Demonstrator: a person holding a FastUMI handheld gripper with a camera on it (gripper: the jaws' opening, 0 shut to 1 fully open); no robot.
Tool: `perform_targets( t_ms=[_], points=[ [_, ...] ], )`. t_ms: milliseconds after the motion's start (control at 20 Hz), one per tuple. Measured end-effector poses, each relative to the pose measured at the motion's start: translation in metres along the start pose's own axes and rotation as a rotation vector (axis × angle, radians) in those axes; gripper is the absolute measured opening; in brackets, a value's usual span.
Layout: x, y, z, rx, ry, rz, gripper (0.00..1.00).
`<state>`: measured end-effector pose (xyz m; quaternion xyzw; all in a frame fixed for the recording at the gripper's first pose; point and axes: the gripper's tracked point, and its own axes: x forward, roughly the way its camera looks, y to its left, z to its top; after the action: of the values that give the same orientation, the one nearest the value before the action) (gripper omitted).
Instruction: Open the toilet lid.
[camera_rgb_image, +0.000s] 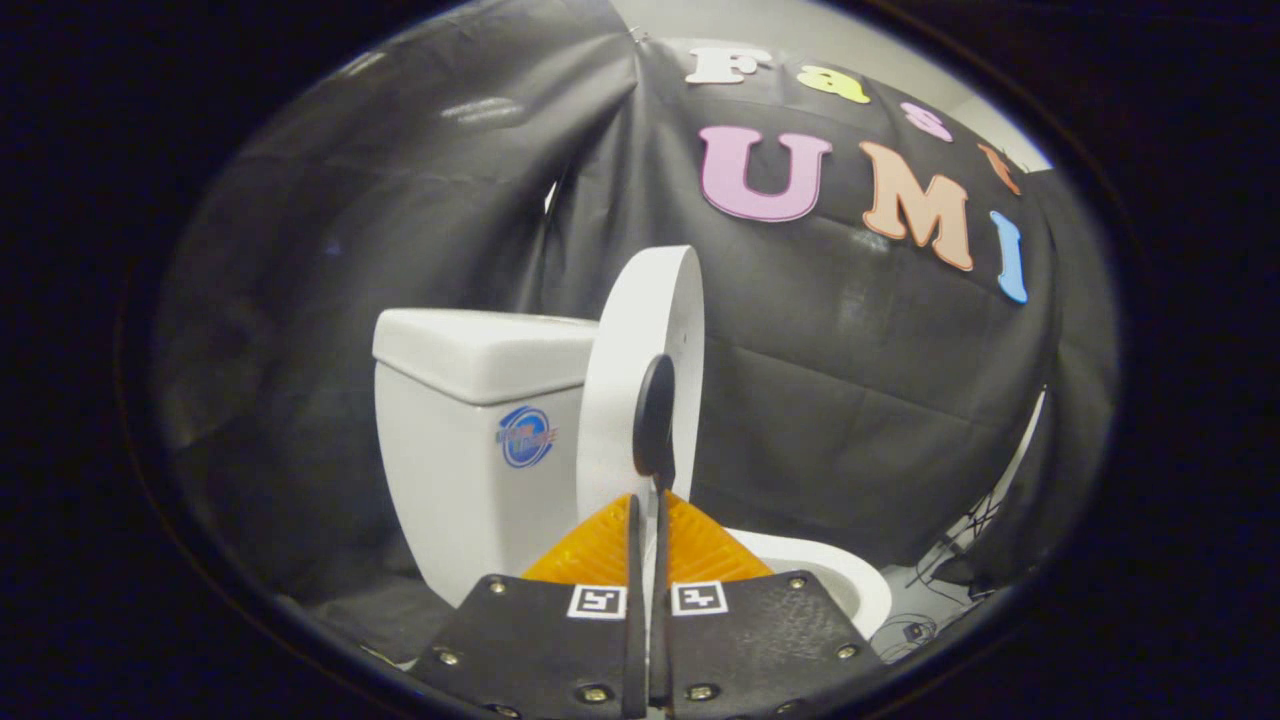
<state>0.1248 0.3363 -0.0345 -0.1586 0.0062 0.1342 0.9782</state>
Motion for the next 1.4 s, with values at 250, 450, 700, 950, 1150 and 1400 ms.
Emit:
perform_targets(
  t_ms=[250,450,700,950,1150,1400],
  points=[
    [-0.004,0.011,-0.002,0.005,0.008,0.022,0.04],
    [-0.013,0.033,0.004,-0.002,0.004,0.114,0.04],
    [-0.033,0.051,0.016,-0.013,-0.033,0.195,0.26],
    [-0.051,0.035,0.028,0.069,-0.059,0.225,0.66],
    [-0.062,-0.007,0.043,0.142,-0.095,0.189,0.84],
    [-0.076,-0.069,0.057,0.139,-0.139,0.116,0.94]
  ],
)
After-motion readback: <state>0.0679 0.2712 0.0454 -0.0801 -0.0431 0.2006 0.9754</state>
